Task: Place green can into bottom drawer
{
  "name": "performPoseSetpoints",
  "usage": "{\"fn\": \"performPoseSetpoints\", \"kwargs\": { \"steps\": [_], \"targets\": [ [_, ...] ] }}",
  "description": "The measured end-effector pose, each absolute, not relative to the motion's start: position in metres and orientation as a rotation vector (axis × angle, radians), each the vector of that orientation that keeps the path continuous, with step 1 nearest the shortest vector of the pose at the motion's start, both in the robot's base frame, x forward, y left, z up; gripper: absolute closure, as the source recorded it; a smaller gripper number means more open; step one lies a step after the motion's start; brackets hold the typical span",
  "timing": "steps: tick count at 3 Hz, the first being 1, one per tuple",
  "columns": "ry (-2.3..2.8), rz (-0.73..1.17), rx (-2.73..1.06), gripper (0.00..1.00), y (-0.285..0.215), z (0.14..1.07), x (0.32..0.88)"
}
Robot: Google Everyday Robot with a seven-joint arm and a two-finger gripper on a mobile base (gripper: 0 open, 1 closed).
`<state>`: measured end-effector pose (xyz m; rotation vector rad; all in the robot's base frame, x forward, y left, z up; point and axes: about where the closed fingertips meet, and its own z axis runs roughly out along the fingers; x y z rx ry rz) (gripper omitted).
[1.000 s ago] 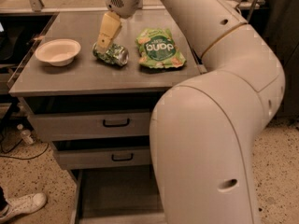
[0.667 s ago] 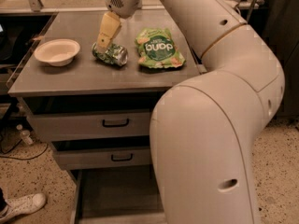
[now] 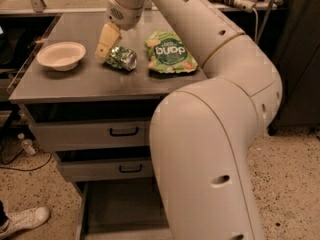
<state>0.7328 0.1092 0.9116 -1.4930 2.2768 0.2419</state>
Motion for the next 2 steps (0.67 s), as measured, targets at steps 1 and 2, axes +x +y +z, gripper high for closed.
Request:
{"fn": "performPoseSetpoints", "kwargs": {
  "steps": [1, 2],
  "targets": [
    [2.326, 0.261, -1.472, 0.0, 0.123, 0.889, 0.745],
    [2.366, 0.277, -1.457, 0.0, 0.133, 0.869, 0.754]
  ]
}}
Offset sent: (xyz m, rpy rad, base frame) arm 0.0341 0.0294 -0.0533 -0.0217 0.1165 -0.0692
